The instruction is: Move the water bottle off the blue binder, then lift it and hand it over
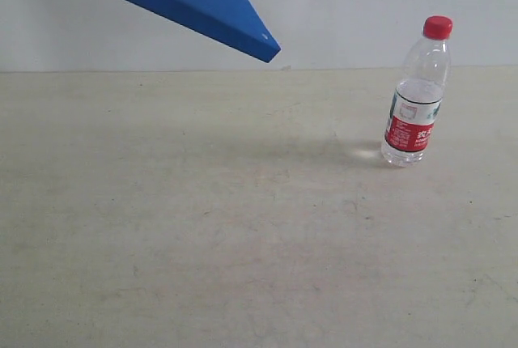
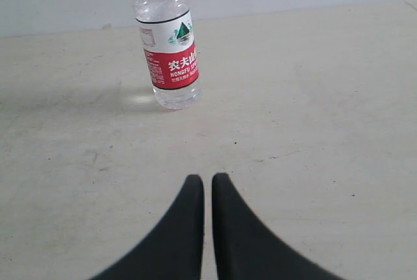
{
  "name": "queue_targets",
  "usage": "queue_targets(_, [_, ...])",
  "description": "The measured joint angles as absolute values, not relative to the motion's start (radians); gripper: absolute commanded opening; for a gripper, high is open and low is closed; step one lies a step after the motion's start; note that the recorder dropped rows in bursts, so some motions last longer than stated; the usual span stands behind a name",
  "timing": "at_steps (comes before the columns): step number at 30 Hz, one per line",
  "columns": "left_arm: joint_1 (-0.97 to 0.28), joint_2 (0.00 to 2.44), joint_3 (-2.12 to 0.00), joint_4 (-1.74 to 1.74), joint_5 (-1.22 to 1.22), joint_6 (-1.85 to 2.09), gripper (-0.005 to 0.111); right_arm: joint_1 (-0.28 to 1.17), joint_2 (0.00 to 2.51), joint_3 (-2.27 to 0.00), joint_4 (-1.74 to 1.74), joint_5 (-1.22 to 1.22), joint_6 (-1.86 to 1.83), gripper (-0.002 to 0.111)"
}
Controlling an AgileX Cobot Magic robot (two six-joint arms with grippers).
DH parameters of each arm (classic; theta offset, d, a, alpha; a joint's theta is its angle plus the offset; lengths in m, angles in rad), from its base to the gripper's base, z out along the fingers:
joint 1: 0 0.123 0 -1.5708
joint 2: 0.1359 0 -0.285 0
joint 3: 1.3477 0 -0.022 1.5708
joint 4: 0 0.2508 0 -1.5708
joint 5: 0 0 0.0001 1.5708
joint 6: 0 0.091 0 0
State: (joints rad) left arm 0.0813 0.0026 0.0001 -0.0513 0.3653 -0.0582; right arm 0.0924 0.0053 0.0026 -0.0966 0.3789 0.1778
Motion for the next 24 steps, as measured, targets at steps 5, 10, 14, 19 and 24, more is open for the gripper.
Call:
queue_targets(5, [0.086,0.003,0.000,-0.096,0.365,-0.011,0.004,0.092,0.005,0.003,-0.097,0.379,0.178,0.003])
queue_targets(10, [0.081,0.003,0.000,-0.102,0.365,-0.006,0.004,0.092,0.005,0.003,-0.097,0.379,0.178,0.003])
queue_targets(14, [0.081,0.003,0.000,-0.102,0.365,-0.006,0.004,0.092,0.005,0.003,-0.097,0.379,0.178,0.003])
queue_targets(19, [0.081,0.003,0.000,-0.102,0.365,-0.006,0.004,0.092,0.005,0.003,-0.097,0.379,0.178,0.003])
queue_targets(24, [0.081,0.003,0.000,-0.102,0.365,-0.006,0.004,0.092,0.005,0.003,-0.097,0.379,0.178,0.003])
